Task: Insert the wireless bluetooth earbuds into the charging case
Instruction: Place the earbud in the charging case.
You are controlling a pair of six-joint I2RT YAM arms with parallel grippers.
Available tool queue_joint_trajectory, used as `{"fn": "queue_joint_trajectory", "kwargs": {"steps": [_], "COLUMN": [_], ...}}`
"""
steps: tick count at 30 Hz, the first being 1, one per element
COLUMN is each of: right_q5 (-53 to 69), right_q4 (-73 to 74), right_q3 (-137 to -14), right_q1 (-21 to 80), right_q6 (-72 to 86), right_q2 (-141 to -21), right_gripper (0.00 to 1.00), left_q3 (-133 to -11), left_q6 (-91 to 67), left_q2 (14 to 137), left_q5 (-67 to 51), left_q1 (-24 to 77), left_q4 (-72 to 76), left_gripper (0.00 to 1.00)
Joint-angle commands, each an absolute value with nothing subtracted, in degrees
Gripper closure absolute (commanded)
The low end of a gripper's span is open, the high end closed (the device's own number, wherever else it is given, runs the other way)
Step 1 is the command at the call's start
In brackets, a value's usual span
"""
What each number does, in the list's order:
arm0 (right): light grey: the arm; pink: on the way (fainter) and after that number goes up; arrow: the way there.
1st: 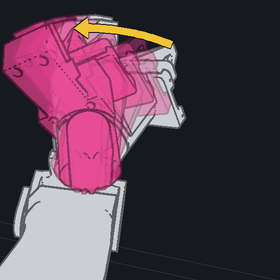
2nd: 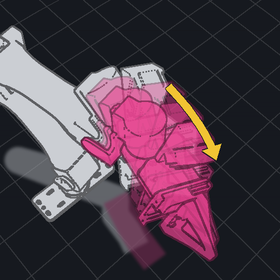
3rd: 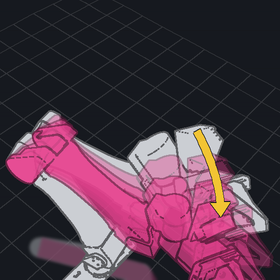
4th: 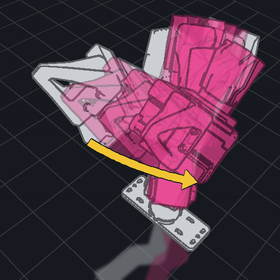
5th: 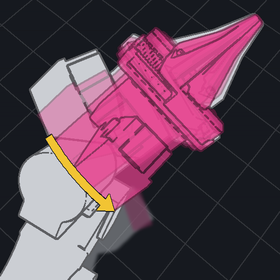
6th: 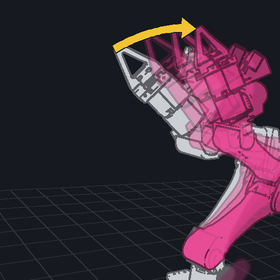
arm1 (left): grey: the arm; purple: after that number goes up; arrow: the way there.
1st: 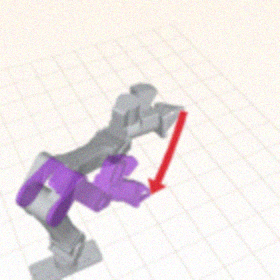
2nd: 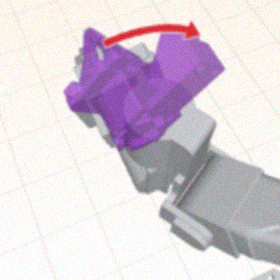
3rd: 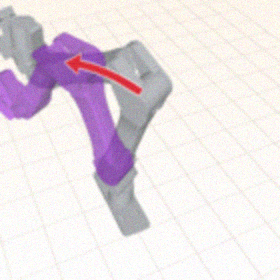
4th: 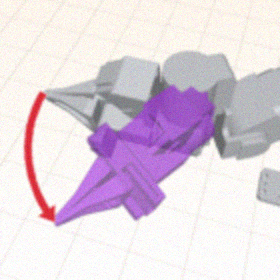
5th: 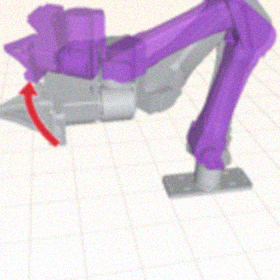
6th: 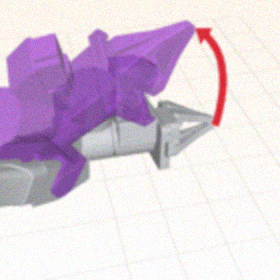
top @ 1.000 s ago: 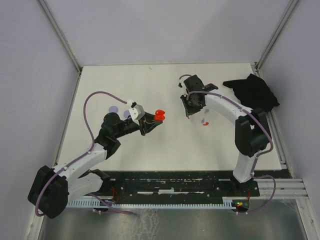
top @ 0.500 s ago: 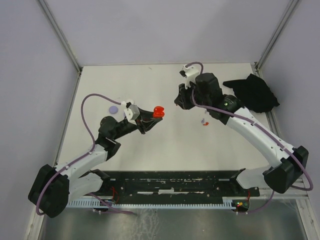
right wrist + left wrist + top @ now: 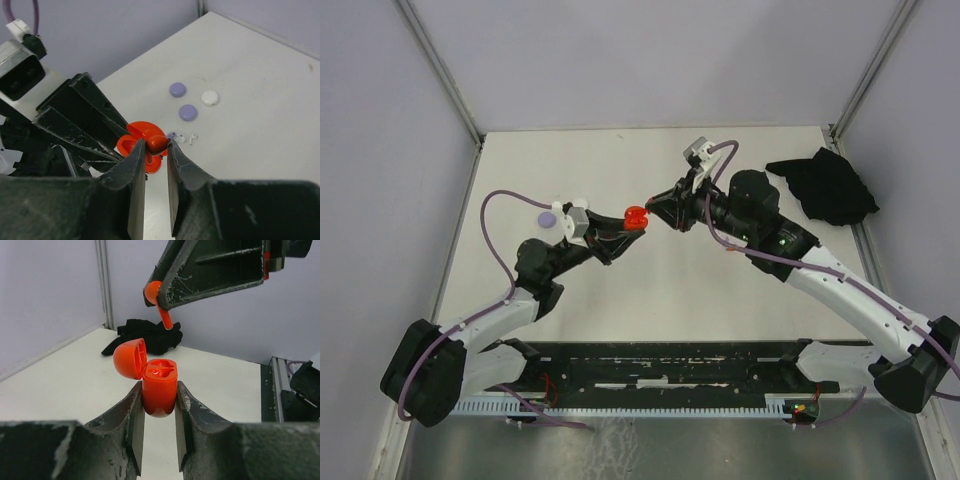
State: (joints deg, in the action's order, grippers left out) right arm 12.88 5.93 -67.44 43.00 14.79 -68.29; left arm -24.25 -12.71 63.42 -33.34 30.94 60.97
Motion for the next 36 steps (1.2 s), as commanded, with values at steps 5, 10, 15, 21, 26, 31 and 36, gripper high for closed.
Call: {"fn": "queue_joint_trajectory", "kwargs": {"steps": [5, 10, 15, 21, 26, 31, 36], "right_q5": [18.5, 19.2, 19.4, 19.1, 19.3, 21.4, 23.6], "right_q4": [-9.3, -10.9, -11.2, -11.1, -11.3, -12.6, -13.8], "right_q3": [-63.5, -62.6, -61.8, -60.8, -60.2, -59.3, -58.5], "right_q1": [46.1, 47.2, 47.7, 48.0, 48.1, 48.2, 48.2], "right_q6": [14.3, 13.5, 12.6, 12.0, 11.6, 11.5, 11.3], "right_q2": [-65.6, -66.0, -66.0, -65.7, -65.5, -65.5, -65.4], "right_gripper": [0.79, 0.8, 0.8, 0.8, 0.8, 0.8, 0.8], "left_q3": [-25.1, -25.5, -25.7, -25.5, -25.4, -25.5, -25.7], "left_q6": [-18.8, -20.3, -21.4, -22.9, -23.9, -24.2, -24.3], "left_q2": [62.7, 62.4, 62.0, 61.8, 61.6, 61.5, 61.8], "left_q5": [-34.8, -36.0, -36.3, -36.6, -37.1, -36.7, -38.3], "left_q1": [30.9, 30.9, 30.9, 30.9, 30.9, 30.8, 30.9], "left_q4": [68.7, 69.7, 70.6, 72.3, 73.4, 73.5, 74.0], "left_gripper": [0.97, 0.97, 0.97, 0.97, 0.97, 0.97, 0.97]}}
